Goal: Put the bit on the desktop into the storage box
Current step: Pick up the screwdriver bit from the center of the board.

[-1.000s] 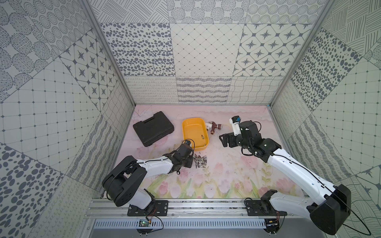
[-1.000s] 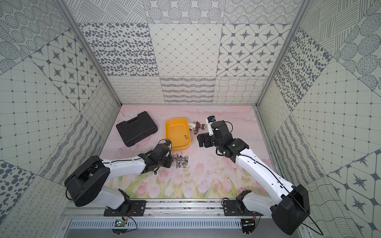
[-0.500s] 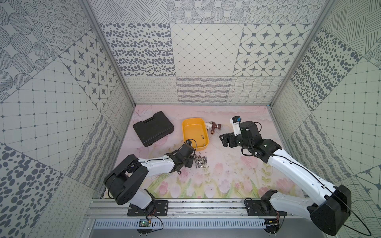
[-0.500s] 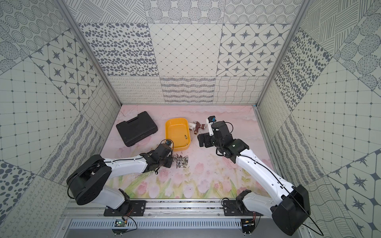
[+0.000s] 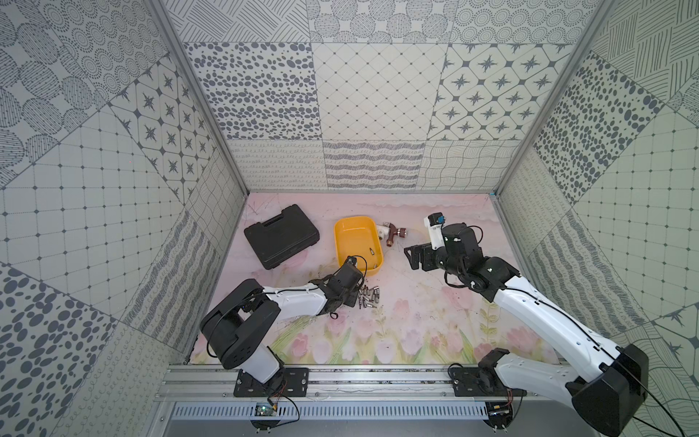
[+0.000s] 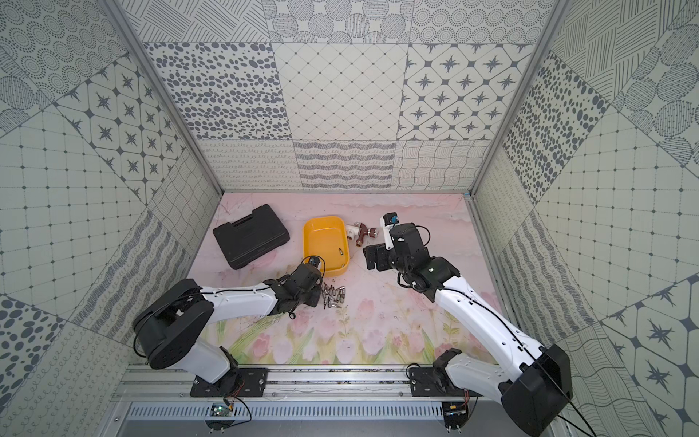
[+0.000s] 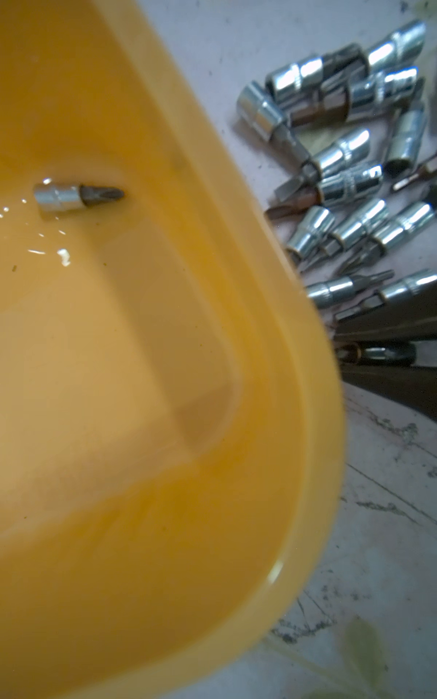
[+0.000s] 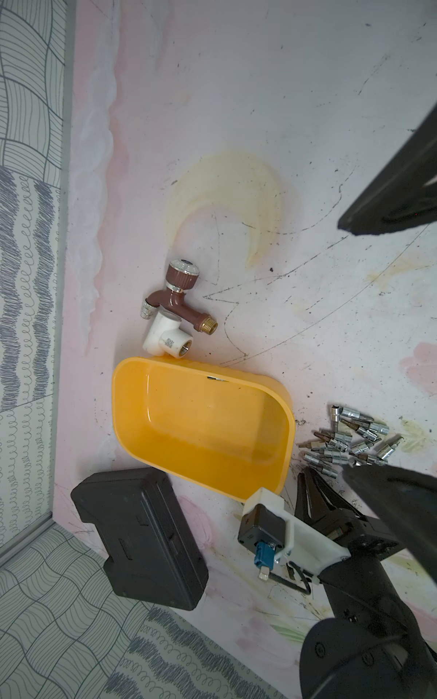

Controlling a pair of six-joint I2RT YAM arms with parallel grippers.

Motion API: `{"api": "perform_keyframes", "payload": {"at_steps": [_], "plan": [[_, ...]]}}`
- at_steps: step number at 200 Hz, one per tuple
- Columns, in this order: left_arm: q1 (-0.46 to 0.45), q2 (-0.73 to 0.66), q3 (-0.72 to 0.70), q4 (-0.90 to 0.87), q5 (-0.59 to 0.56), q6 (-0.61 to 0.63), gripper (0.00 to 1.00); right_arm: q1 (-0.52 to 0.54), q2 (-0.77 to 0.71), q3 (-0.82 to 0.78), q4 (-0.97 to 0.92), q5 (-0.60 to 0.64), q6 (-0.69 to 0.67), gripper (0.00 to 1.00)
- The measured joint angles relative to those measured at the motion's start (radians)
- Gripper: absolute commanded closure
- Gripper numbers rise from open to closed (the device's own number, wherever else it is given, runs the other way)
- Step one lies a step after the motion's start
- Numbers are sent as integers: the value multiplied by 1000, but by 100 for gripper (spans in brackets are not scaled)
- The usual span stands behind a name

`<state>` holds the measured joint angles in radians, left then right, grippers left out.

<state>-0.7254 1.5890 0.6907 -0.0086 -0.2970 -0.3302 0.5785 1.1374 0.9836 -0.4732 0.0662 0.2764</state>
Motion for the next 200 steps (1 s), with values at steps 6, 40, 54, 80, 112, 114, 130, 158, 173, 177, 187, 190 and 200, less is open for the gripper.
{"api": "perform_keyframes", "payload": {"at_steps": [6,40,54,80,112,114,130,158,173,177,187,190,200], "plan": [[-1,0,0,0,-2,0,90,0,0,0,0,2,0,3],[-1,-2,0,-1,-2,0,94,0,0,-4,2,7,0,3],[-1,-5,0,-3,-1,0,95,0,0,-5,2,10,0,3],[-1,-13,-1,-17,3,0,96,0,-5,-8,5,14,0,3],[-2,-35,-8,-53,9,-3,97,0,-8,-12,6,21,0,4],[-2,-37,-8,-54,10,-3,96,0,-8,-12,6,21,0,3],[-3,-54,-15,-75,13,-4,97,0,-8,-12,7,23,0,3],[-5,-93,-27,-105,15,-7,97,0,-13,-12,7,25,2,3],[-5,-117,-31,-117,15,-8,96,0,-16,-12,7,25,3,3],[-5,-124,-32,-120,15,-8,96,0,-17,-12,7,25,4,3],[-5,-142,-34,-129,15,-8,96,0,-19,-12,7,26,4,3],[-5,-150,-34,-134,15,-8,96,0,-20,-12,8,26,4,3],[-5,-172,-34,-144,15,-8,96,0,-20,-12,8,26,4,3]]}}
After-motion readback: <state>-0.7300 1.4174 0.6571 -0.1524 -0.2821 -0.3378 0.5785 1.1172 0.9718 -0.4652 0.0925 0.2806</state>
